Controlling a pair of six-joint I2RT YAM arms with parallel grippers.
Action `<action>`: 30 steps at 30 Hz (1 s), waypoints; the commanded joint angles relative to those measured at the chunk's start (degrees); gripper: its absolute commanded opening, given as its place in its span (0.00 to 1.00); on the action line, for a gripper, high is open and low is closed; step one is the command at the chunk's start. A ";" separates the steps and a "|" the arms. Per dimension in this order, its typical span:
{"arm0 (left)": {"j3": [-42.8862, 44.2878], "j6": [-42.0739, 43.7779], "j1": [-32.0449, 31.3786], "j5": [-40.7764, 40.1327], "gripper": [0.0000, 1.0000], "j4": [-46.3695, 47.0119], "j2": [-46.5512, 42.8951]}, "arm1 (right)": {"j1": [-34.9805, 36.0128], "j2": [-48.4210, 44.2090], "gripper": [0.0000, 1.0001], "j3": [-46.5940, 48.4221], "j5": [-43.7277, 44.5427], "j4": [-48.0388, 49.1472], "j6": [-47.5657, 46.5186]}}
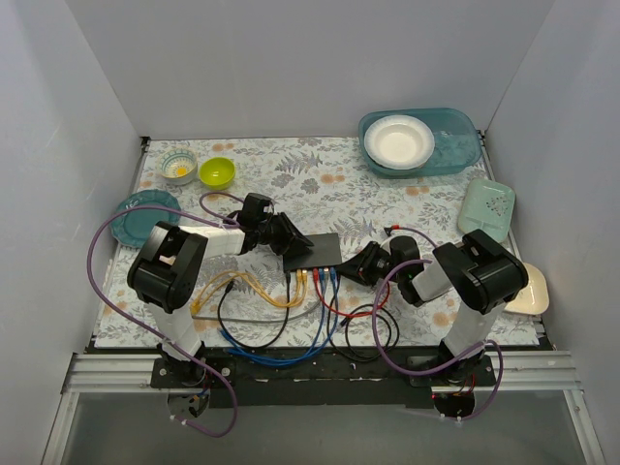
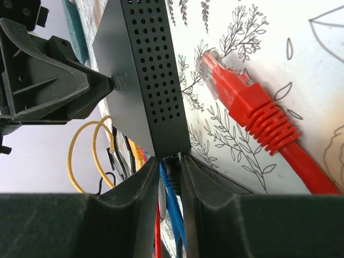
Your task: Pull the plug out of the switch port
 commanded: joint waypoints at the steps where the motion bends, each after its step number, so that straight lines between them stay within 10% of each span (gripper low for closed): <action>1: -1.54 1.91 0.03 -1.37 0.26 -2.89 -1.07 | -0.61 2.43 0.31 -1.61 5.25 1.00 2.41; 22: -2.68 2.53 0.03 -1.37 0.25 -4.39 -2.38 | -1.76 5.95 0.24 -0.48 5.78 4.17 9.36; 30: -3.91 2.62 0.03 -2.86 0.25 -5.18 -4.41 | -1.23 6.13 0.14 6.63 0.77 -7.15 -2.49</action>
